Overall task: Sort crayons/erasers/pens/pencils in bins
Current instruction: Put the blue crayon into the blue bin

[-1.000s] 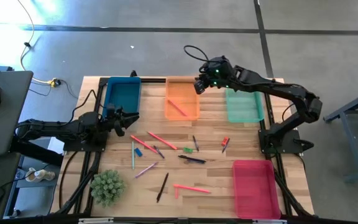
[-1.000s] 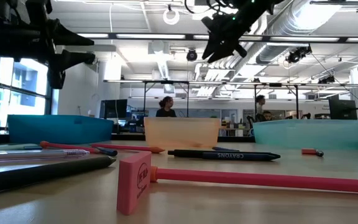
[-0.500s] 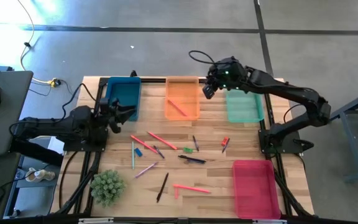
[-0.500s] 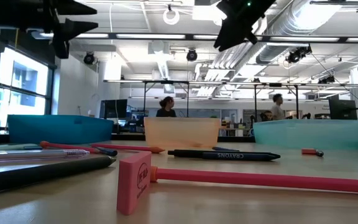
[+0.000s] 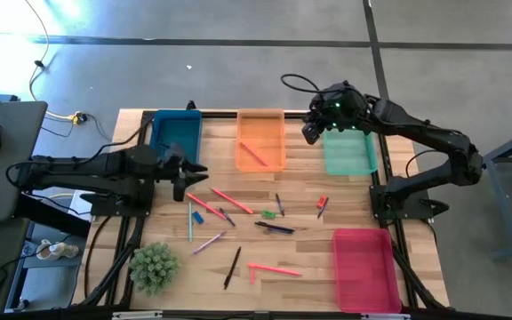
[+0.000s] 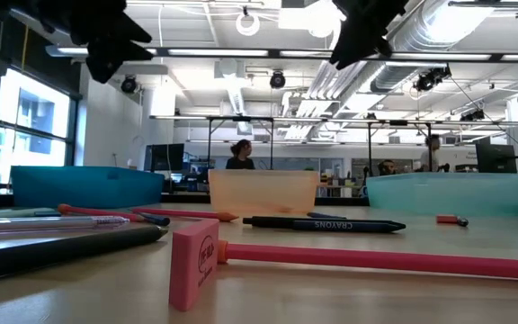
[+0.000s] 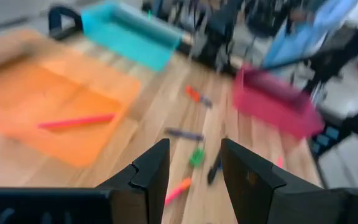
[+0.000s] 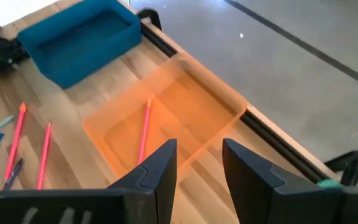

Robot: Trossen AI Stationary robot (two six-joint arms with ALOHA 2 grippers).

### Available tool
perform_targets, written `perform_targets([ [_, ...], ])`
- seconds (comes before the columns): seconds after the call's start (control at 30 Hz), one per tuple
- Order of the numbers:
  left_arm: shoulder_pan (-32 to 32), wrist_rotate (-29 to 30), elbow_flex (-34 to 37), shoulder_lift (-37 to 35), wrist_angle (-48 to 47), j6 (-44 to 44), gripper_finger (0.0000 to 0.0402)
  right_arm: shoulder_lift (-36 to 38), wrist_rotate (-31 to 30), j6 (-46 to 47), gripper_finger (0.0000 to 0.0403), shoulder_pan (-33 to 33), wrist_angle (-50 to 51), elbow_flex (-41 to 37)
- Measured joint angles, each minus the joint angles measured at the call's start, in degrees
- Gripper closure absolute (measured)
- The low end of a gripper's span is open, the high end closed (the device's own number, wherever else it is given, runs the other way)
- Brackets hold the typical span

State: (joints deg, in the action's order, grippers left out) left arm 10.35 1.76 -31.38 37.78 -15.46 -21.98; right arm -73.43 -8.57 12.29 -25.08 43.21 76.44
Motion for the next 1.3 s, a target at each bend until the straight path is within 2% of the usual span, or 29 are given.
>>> perform_targets([
  [0.37,0.0,-5.6,-9.0,13.9,-9.4,7.9,0.0271,0.0,0.0,0.7,0.0282,0.0,1.0,0.0],
  [0.53,0.0,-5.7,-14.3,21.0,-14.4,11.3,0.0271,0.0,0.0,0.7,0.0282,0.0,1.0,0.0],
  [0.7,-0.8,-5.7,-17.6,27.7,-14.7,15.4,0.0271,0.0,0.0,0.7,0.0282,0.0,1.2,0.0],
  [1.07,-6.1,-5.6,-23.6,41.2,-14.9,20.3,0.0271,0.0,-0.1,1.0,0.0282,0.0,1.7,0.0],
  [1.3,-9.5,-2.6,-26.6,48.6,-17.7,23.2,0.0271,0.0,-0.2,1.4,0.0282,0.0,1.7,0.0],
])
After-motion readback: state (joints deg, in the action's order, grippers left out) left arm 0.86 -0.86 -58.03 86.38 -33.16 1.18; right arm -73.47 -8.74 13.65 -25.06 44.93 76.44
